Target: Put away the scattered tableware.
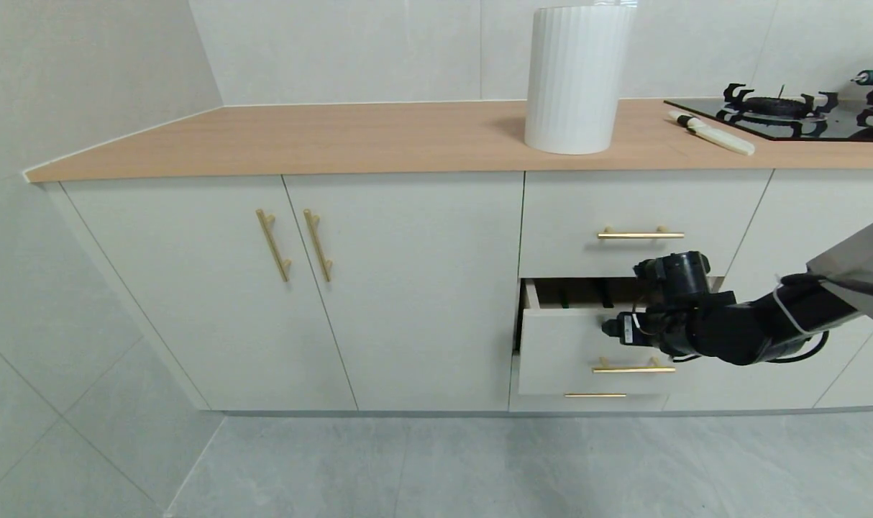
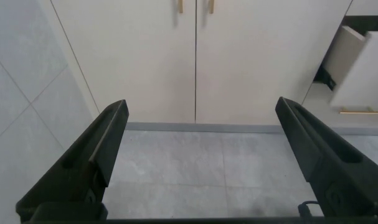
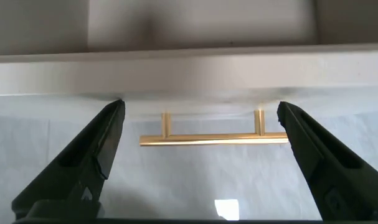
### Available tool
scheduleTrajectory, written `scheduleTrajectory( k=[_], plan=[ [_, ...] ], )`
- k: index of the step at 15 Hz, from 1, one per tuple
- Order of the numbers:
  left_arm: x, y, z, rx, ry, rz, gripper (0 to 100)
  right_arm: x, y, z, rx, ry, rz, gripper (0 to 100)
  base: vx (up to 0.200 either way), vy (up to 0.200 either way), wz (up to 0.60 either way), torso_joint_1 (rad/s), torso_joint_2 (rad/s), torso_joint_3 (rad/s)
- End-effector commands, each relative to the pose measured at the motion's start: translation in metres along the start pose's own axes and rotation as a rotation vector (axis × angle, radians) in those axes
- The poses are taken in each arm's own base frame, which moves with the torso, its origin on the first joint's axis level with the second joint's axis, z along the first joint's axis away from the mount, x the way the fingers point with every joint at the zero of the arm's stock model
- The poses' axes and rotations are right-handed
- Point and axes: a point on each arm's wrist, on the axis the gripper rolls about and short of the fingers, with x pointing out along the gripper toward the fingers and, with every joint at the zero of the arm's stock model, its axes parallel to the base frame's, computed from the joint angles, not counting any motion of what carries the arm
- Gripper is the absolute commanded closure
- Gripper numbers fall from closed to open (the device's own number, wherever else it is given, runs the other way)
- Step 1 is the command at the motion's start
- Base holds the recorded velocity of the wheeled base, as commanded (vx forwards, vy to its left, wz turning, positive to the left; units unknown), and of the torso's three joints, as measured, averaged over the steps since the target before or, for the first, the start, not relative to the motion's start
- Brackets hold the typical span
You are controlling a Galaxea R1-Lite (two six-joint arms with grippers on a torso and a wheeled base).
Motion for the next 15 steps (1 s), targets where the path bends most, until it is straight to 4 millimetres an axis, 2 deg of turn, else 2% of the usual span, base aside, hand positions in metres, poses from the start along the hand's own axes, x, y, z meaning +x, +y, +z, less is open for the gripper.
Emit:
scheduleTrajectory(
  k=[1, 5, 11, 15],
  plan=[
    [0.0, 0.0, 0.0, 0.0, 0.001, 0.002, 0, 0.034, -0.004, -0.002, 0.023, -0.028, -0.017, 0, 0.0, 0.0, 0.0, 0.0, 0.0, 0.0],
    [0.0, 0.0, 0.0, 0.0, 0.001, 0.001, 0, 0.054, -0.013, 0.0, 0.067, -0.16, -0.039, 0, 0.0, 0.0, 0.0, 0.0, 0.0, 0.0],
    [0.0, 0.0, 0.0, 0.0, 0.001, 0.001, 0, 0.063, -0.012, 0.01, 0.099, -0.26, -0.053, 0, 0.0, 0.0, 0.0, 0.0, 0.0, 0.0],
    [0.0, 0.0, 0.0, 0.0, 0.001, 0.001, 0, 0.076, -0.011, 0.018, 0.136, -0.329, -0.103, 0, 0.0, 0.0, 0.0, 0.0, 0.0, 0.0]
  ],
)
